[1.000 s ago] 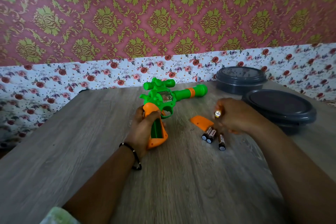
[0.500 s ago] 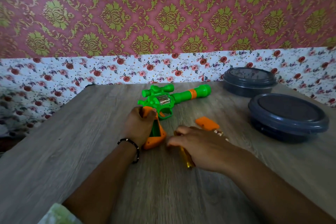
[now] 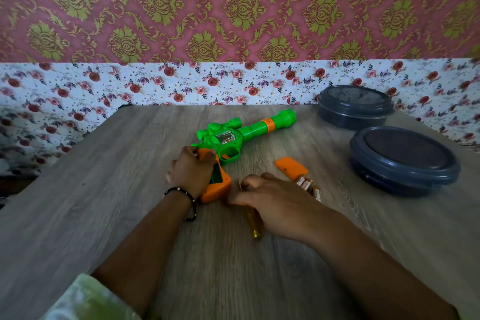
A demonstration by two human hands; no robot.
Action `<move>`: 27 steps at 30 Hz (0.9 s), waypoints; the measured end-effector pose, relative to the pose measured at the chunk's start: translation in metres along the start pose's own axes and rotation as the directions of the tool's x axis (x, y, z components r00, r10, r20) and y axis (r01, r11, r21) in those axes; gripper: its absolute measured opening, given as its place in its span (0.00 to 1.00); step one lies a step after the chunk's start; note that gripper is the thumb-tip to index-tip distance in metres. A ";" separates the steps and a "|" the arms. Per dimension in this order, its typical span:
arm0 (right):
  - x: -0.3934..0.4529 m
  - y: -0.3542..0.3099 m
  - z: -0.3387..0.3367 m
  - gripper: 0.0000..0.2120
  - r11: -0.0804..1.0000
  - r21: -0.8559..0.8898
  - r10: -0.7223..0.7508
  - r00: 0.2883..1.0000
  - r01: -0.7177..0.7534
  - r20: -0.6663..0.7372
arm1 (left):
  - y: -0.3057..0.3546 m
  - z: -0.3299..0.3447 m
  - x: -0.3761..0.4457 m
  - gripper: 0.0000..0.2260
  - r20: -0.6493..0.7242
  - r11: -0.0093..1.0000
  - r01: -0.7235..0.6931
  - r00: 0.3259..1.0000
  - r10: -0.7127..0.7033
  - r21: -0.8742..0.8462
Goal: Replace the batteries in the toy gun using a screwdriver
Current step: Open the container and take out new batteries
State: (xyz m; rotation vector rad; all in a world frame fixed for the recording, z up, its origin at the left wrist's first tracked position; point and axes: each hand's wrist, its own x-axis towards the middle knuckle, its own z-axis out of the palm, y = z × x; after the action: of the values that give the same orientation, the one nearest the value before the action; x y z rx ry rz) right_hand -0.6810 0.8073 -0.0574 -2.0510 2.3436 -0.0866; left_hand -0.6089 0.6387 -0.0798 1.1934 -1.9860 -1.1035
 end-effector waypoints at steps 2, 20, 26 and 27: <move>0.001 0.000 0.002 0.25 1.000 0.006 0.000 1.000 0.000 -0.012 | -0.001 -0.001 -0.002 0.32 0.011 1.000 -0.010 1.000 0.009 0.020; -0.033 0.100 -0.025 0.11 0.897 0.029 0.423 0.836 -0.442 -0.350 | 0.022 -0.004 -0.015 0.22 -0.108 0.986 -0.143 0.982 0.153 0.089; -0.054 0.127 -0.032 0.13 0.791 -0.047 0.564 0.758 -0.609 -0.329 | 0.068 0.026 -0.024 0.35 0.039 0.810 -0.515 0.849 0.527 0.280; -0.056 0.127 -0.033 0.14 0.770 -0.046 0.593 0.741 -0.636 -0.314 | 0.078 0.037 -0.023 0.35 0.080 0.768 -0.564 0.818 0.569 0.303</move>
State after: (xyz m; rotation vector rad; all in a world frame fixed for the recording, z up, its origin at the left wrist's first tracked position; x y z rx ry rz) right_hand -0.8015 0.8803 -0.0334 -1.2426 3.1719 -0.2008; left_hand -0.6610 0.6927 -0.0322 0.6396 -2.3451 -0.4734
